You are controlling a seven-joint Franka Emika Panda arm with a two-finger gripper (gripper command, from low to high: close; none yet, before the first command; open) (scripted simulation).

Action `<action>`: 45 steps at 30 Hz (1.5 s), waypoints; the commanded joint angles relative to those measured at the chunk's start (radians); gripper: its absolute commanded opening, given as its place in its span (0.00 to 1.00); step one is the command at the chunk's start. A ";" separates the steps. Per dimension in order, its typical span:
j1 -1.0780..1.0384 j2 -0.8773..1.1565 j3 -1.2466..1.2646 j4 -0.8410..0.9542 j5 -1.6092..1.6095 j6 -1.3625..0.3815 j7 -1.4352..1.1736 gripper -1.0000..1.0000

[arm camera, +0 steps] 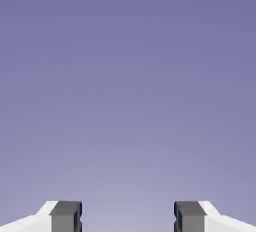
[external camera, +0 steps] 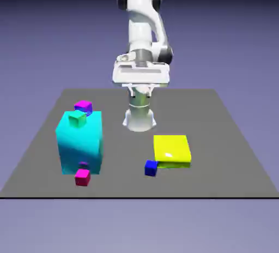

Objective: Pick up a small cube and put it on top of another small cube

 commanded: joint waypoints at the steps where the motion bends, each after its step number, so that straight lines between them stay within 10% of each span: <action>1: -0.006 0.036 0.009 0.018 0.003 -0.031 0.013 0.50; 22: -0.143 0.797 0.194 0.389 0.072 -0.683 0.279 0.50; 29: -0.121 0.954 0.178 0.363 0.053 -0.508 0.292 0.50; 30: -0.121 0.954 0.178 0.363 0.053 -0.508 0.292 0.00; 45: -0.367 0.535 -0.077 0.605 0.139 -1.092 0.582 0.00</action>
